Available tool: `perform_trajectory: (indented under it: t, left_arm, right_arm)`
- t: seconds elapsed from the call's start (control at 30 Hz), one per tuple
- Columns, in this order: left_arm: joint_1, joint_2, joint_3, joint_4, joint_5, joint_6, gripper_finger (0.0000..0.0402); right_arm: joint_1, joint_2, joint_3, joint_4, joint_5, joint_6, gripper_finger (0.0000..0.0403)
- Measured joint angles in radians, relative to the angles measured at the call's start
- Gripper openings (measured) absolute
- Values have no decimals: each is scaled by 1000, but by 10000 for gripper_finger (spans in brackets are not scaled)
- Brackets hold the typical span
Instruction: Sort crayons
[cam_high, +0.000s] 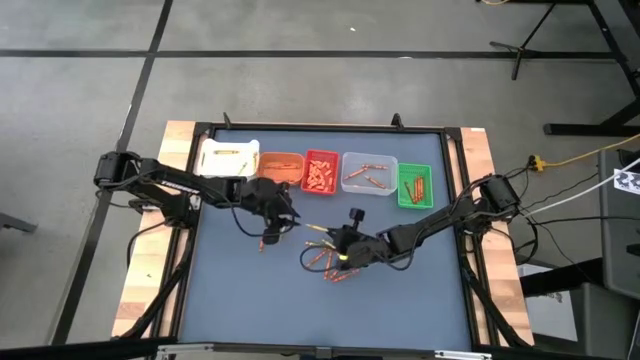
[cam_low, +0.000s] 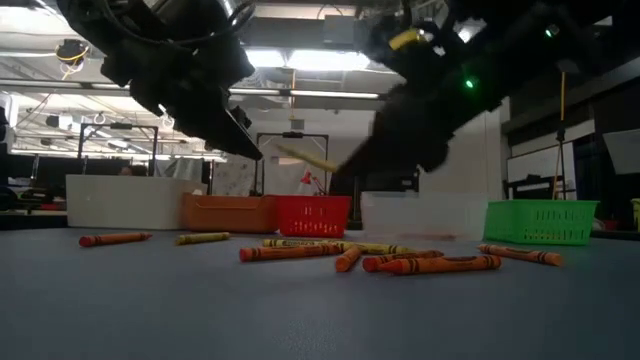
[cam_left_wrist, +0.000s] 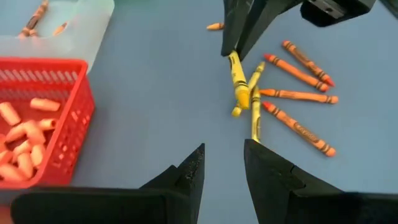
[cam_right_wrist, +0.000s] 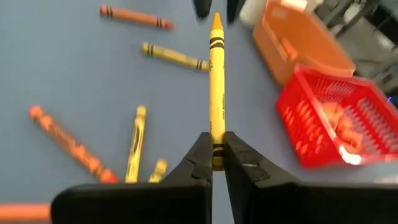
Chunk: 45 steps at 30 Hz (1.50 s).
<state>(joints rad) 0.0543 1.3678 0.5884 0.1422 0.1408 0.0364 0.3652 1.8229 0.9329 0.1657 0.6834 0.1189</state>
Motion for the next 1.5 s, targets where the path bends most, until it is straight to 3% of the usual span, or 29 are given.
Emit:
perform_trajectory:
  t: [0.47,0.8,1.5]
  left_arm:
    - [-58,0,0,194,-1,3,96]
    - [-63,0,0,275,-23,0,96]
    - [-61,0,0,226,-91,-1,96]
  right_arm:
    - [-23,-2,0,266,55,-153,15]
    - [-40,-2,1,292,47,-153,14]
    - [-39,-3,1,312,23,-154,14]
